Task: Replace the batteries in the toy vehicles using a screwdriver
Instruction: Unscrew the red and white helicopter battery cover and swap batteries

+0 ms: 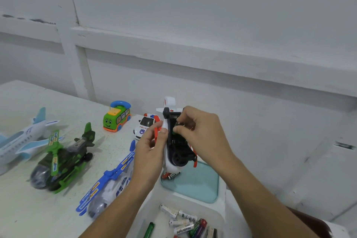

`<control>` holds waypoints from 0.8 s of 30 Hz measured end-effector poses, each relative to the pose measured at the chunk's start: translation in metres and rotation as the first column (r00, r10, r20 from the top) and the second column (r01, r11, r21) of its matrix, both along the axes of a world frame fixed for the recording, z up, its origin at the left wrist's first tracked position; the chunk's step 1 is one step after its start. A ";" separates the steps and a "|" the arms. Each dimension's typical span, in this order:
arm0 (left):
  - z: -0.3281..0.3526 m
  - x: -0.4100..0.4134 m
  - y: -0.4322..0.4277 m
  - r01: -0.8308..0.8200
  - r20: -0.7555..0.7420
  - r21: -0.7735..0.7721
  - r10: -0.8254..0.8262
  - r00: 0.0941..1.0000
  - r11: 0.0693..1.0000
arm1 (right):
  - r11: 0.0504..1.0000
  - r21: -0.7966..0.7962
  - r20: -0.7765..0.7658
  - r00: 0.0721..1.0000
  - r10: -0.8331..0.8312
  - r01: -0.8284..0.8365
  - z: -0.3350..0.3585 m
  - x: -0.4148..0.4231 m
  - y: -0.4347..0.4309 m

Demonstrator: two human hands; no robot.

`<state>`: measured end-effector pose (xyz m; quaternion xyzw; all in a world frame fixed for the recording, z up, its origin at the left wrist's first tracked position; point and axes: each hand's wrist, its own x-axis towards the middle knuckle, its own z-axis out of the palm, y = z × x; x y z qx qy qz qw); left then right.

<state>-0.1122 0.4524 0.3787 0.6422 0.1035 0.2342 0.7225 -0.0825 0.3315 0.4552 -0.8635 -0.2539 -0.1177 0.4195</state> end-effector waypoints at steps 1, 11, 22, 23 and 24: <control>0.000 0.000 0.000 0.001 0.005 -0.010 -0.001 1.000 1.000 | 0.999 -0.041 0.015 1.000 -0.010 0.010 0.000 0.000 0.002; 0.000 0.002 0.002 -0.011 0.018 -0.065 0.012 1.000 0.998 | 0.977 -0.209 0.129 0.992 -0.013 0.040 0.004 0.006 0.008; 0.003 -0.004 -0.004 0.032 0.055 -0.102 -0.026 0.998 0.994 | 0.996 0.012 -0.028 0.996 -0.083 0.083 0.002 0.010 0.005; 0.003 -0.004 -0.004 0.034 0.056 -0.092 -0.029 0.998 0.995 | 0.993 0.068 -0.106 0.990 -0.091 0.098 0.002 0.010 0.004; 0.002 -0.004 -0.004 0.036 0.057 -0.082 -0.032 0.998 0.996 | 0.988 0.107 -0.200 0.976 -0.092 0.115 0.003 0.011 0.004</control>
